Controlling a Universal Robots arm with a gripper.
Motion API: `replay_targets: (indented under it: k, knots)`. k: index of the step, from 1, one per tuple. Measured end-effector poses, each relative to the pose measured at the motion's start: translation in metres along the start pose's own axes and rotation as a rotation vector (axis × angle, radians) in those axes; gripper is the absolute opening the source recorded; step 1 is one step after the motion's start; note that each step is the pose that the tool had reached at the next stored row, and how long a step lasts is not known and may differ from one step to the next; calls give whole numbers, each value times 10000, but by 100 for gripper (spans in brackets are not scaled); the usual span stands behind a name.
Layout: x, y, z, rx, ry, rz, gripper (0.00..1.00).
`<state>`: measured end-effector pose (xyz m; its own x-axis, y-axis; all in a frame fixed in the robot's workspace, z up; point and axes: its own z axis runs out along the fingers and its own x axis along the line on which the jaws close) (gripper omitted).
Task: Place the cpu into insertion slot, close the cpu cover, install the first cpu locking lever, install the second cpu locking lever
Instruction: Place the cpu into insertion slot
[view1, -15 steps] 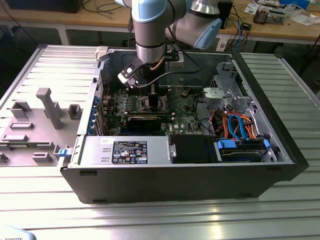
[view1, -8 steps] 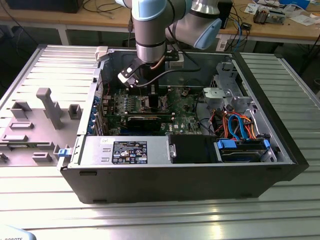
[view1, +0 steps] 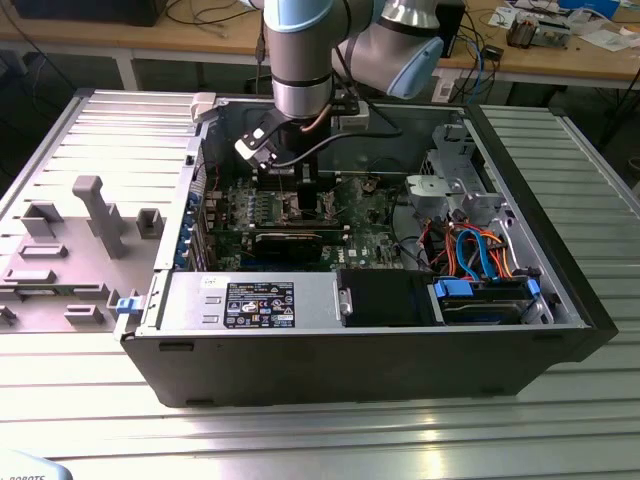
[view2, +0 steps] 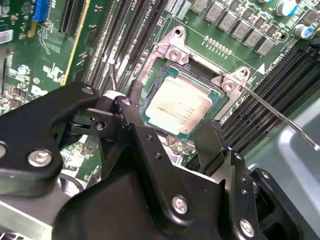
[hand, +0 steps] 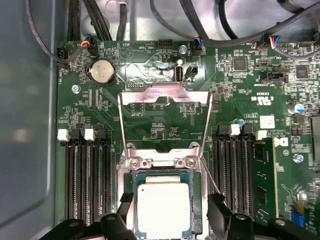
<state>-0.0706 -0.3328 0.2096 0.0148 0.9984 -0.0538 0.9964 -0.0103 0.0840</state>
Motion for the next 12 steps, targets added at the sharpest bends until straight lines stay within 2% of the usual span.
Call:
replay_targets:
  k: [2,3,4,5,6,7,8,11,12]
  knots:
    - [-3,6,-35,40,-54,-6,68]
    - [-2,9,-46,54,-58,-6,62]
    - [-2,14,-59,81,-61,-6,62]
    - [-2,17,-66,111,-62,-7,49]
    - [-2,19,-67,129,-60,-8,49]
    - [-2,22,-74,162,-63,-9,43]
    - [0,29,-89,217,-70,-6,31]
    - [1,34,-104,298,-72,-8,13]
    - [1,34,-104,299,-70,-7,11]
